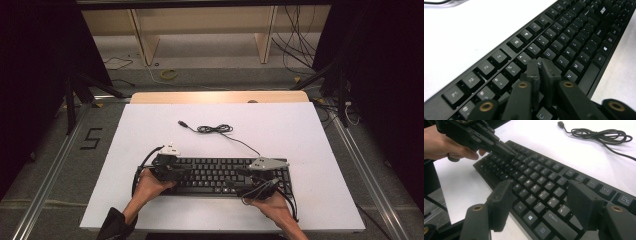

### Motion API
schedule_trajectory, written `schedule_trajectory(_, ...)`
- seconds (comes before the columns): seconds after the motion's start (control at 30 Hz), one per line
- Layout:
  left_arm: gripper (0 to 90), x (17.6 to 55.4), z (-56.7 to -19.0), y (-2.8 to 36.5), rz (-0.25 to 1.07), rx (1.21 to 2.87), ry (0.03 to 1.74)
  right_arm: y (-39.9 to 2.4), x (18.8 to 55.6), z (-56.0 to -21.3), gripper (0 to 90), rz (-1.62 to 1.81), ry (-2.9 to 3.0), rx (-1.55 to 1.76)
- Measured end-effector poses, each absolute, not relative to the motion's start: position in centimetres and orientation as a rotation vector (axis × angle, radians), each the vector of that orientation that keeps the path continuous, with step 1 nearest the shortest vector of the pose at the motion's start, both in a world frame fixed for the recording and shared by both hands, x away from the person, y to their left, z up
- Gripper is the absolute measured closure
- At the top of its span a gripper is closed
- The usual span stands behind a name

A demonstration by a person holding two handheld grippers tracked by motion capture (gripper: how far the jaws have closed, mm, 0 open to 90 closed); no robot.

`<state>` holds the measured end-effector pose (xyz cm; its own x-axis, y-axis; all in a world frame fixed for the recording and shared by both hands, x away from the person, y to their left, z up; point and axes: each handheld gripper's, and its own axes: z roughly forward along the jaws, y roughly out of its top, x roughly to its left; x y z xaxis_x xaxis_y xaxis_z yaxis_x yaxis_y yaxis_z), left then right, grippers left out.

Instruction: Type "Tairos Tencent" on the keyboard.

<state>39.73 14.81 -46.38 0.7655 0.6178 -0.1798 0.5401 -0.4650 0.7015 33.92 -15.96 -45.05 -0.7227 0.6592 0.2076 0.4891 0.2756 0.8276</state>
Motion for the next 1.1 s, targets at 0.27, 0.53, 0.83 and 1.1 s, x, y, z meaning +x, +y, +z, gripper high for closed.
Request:
schedule_trajectory(0.27,88.9,40.4,-46.8,14.3,0.125,2.182,0.876,-16.2,33.7,-45.1,36.0,1.441,2.361,1.078)
schedule_trajectory(0.53,89.0,40.5,-47.1,14.0,0.125,2.203,0.880,-16.3,33.5,-45.1,34.2,1.445,2.360,1.083)
schedule_trajectory(0.83,89.3,40.5,-47.6,13.9,0.126,2.194,0.899,-16.3,33.4,-45.1,34.2,1.446,2.364,1.083)
schedule_trajectory(1.1,88.8,40.5,-47.4,14.1,0.114,2.179,0.915,-16.4,33.3,-45.1,34.2,1.445,2.361,1.086)
